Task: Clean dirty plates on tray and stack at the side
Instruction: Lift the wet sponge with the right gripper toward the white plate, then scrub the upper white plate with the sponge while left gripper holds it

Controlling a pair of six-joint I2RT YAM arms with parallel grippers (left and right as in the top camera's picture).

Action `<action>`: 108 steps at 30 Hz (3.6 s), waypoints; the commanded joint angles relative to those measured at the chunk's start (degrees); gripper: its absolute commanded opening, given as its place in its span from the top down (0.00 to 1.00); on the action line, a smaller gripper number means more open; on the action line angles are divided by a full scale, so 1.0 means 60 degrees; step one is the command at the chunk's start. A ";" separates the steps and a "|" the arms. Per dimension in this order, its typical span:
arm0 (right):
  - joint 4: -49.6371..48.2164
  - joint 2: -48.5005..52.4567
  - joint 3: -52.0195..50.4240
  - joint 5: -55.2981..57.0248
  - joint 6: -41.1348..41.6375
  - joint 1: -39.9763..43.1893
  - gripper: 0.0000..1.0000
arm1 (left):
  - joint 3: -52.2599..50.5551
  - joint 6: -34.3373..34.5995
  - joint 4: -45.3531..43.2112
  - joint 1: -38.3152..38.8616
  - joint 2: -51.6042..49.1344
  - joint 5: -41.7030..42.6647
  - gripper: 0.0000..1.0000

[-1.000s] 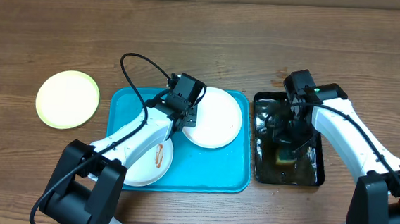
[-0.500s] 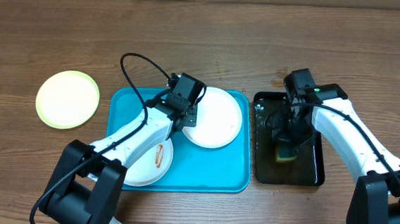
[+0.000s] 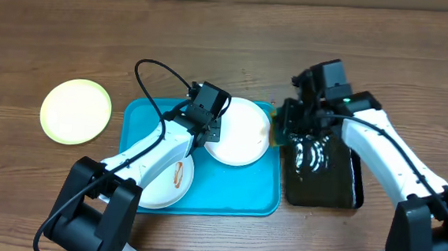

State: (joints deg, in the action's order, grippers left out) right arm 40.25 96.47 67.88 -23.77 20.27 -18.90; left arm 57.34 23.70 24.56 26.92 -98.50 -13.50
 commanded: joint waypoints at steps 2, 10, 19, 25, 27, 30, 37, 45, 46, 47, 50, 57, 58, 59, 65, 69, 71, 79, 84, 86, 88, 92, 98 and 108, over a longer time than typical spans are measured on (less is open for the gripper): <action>-0.0648 -0.0193 0.0102 0.1290 0.1151 -0.1093 0.96 | -0.0109 0.0120 -0.0033 -0.0044 -0.0113 0.0044 0.96; -0.1035 0.0616 0.0098 0.4736 0.2506 -0.3075 0.96 | -0.0109 0.0117 -0.0029 -0.0044 -0.0113 0.0080 0.96; -0.1639 0.1545 0.0098 0.5544 0.2594 -0.3457 0.96 | -0.0109 0.0117 -0.0025 -0.0044 -0.0113 0.0076 0.96; -0.1625 0.1679 0.0047 0.5810 0.2557 -0.3457 0.96 | -0.0109 0.0117 -0.0022 -0.0044 -0.0113 0.0076 0.96; -0.1621 0.1679 -0.0036 0.5814 0.2557 -0.3457 0.96 | -0.0109 0.0117 -0.0025 -0.0044 -0.0113 0.0076 0.96; -0.1632 0.1679 -0.0266 0.5894 0.2561 -0.3457 0.96 | -0.0109 0.0106 -0.0025 -0.0044 -0.0113 0.0076 0.96; -0.2222 0.1679 -0.0878 0.6364 0.2426 -0.3453 0.96 | -0.0109 0.0087 -0.0025 -0.0044 -0.0113 0.0076 0.96; -0.3351 0.1679 -0.0933 0.7063 0.1574 -0.3453 0.96 | -0.0109 0.0084 0.0007 -0.0044 -0.0113 0.0076 0.96; -0.3417 0.1679 -0.0933 0.7144 0.1577 -0.3453 0.96 | -0.0109 0.0080 0.0007 -0.0044 -0.0113 0.0076 0.96; -0.3457 0.1679 -0.0933 0.7213 0.1581 -0.3450 0.96 | -0.0109 0.0080 0.0007 -0.0044 -0.0113 0.0073 0.96; -0.3614 0.1679 -0.0947 0.7227 0.1577 -0.3446 0.96 | -0.0109 0.0080 0.0004 -0.0044 -0.0113 0.0073 0.96; -0.3818 0.1679 -0.0947 0.7493 0.1577 -0.3417 0.96 | -0.0109 0.0080 0.0004 -0.0044 -0.0113 0.0076 0.96; -0.3850 0.1679 -0.0947 0.7493 0.1581 -0.3399 0.96 | -0.0109 0.0080 0.0004 -0.0044 -0.0113 0.0076 0.96; -0.3876 0.1679 -0.0947 0.7493 0.1581 -0.3388 0.96 | -0.0109 0.0080 0.0004 -0.0044 -0.0113 0.0076 0.96; -0.4273 0.1679 -0.0947 0.7420 0.1581 -0.3107 0.96 | -0.0109 0.0080 0.0007 -0.0044 -0.0113 0.0076 0.96; -0.4568 0.1676 -0.0933 0.6827 0.1577 -0.2787 0.96 | -0.0109 0.0080 0.0007 -0.0044 -0.0113 0.0076 0.96; -0.4564 0.1676 -0.0929 0.6240 0.1577 -0.2583 0.96 | -0.0109 0.0080 0.0007 -0.0044 -0.0113 0.0076 0.96; -0.4084 0.1676 -0.0933 0.4258 0.1708 -0.2080 0.96 | -0.0109 0.0080 0.0007 -0.0047 -0.0113 0.0073 0.96; -0.3410 0.1676 -0.0933 0.3996 0.2248 -0.2211 0.96 | -0.0109 0.0084 0.0007 -0.0047 -0.0113 0.0076 0.96; -0.3410 0.1676 -0.0933 0.3683 0.2353 -0.2291 0.96 | -0.0109 0.0084 0.0007 -0.0044 -0.0113 0.0076 0.96; -0.3625 0.1676 -0.0929 0.3326 0.2382 -0.2364 0.96 | -0.0109 0.0084 0.0004 -0.0044 -0.0113 0.0076 0.96; -0.4309 0.1676 -0.0929 0.2430 0.2386 -0.2364 0.96 | -0.0109 0.0084 0.0007 -0.0047 -0.0113 0.0076 0.96; -0.4666 0.1406 -0.0685 0.2153 0.2379 -0.2080 0.96 | -0.0109 0.0080 0.0011 -0.0044 -0.0113 0.0076 0.96; -0.3133 0.0925 -0.0729 0.2284 0.2342 -0.2044 0.96 | -0.0106 0.0084 0.0000 -0.0044 -0.0113 0.0076 0.96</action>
State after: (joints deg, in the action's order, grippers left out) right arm 20.78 104.18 62.57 -10.24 34.30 -31.16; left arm 57.34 23.68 24.60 26.87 -98.52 -12.86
